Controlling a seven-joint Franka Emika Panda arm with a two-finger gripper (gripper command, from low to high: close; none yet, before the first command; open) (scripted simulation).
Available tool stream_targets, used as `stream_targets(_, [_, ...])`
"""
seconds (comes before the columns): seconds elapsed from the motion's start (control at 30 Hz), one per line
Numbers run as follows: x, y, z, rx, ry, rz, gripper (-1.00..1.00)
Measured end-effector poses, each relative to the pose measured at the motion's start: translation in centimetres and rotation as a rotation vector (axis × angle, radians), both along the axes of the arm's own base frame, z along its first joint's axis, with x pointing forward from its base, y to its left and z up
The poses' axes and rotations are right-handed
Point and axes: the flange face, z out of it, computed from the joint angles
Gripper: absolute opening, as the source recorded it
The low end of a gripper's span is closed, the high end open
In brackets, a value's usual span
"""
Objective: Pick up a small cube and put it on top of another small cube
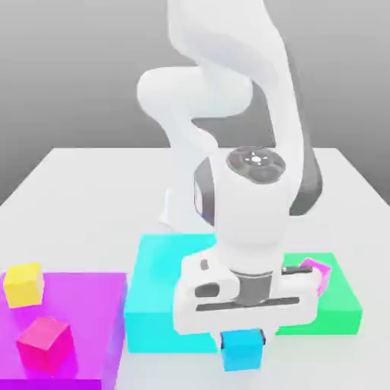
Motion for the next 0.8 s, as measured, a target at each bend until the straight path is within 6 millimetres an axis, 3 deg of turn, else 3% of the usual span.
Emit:
stream_targets(0.17, [-2.9, 6.0, 3.9, -0.003, -0.015, 0.295, -1.00])
stream_targets(0.3, [-7.7, 12.1, 7.4, 0.004, -0.018, 0.559, -1.00])
stream_targets(0.47, [-12.3, 13.2, 10.8, 0.009, 0.004, 0.648, -1.00])
stream_targets(0.53, [-13.2, 13.0, 10.6, 0.006, 0.016, 0.621, -1.00])
stream_targets(0.67, [-13.4, 12.9, 6.2, 0.002, 0.020, 0.613, -1.00])
stream_targets(0.7, [-13.5, 12.9, 5.4, 0.003, 0.020, 0.613, 1.00])
stream_targets(0.8, [-13.5, 12.9, 5.3, 0.003, 0.020, 0.613, 1.00])
